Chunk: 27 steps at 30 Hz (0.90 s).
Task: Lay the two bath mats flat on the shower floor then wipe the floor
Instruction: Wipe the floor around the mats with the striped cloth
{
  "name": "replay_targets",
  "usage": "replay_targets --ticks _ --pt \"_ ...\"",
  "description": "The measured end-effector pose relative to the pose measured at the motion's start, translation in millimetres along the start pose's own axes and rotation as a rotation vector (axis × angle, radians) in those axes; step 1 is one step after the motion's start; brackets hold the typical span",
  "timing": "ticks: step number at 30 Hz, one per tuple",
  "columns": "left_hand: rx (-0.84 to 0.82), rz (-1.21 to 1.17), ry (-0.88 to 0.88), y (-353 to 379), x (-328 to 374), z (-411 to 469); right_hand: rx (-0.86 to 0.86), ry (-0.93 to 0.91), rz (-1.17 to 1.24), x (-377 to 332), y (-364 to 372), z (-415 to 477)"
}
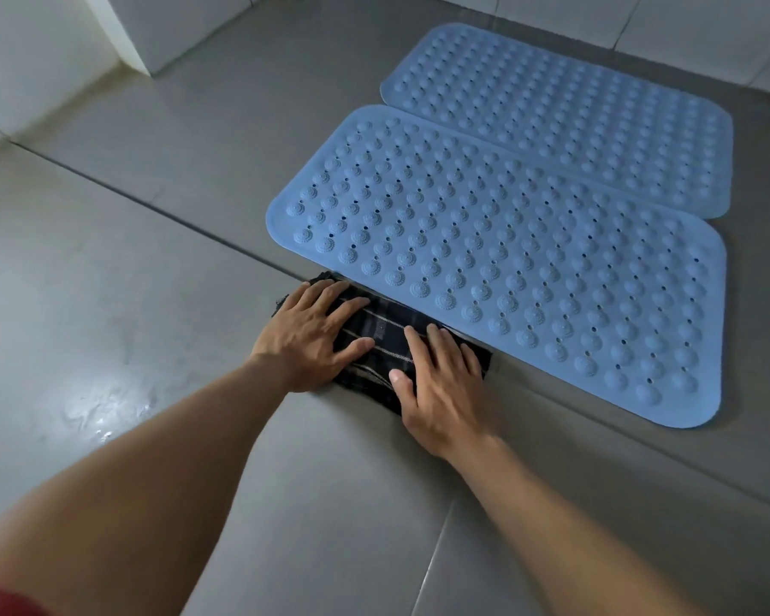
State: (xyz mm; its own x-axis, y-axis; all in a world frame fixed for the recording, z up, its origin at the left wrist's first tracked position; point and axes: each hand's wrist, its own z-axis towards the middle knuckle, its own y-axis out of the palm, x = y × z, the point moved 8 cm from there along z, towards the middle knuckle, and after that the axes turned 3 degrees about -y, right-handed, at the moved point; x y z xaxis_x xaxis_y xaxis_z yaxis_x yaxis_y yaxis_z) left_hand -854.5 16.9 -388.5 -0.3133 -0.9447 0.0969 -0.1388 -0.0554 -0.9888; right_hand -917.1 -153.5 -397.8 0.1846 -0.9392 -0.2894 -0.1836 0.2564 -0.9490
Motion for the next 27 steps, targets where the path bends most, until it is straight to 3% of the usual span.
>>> replay_targets --ticks 27 --pt "-0.050 0.086 -0.010 -16 -198 21 -0.080 -0.079 0.007 -154 34 126"
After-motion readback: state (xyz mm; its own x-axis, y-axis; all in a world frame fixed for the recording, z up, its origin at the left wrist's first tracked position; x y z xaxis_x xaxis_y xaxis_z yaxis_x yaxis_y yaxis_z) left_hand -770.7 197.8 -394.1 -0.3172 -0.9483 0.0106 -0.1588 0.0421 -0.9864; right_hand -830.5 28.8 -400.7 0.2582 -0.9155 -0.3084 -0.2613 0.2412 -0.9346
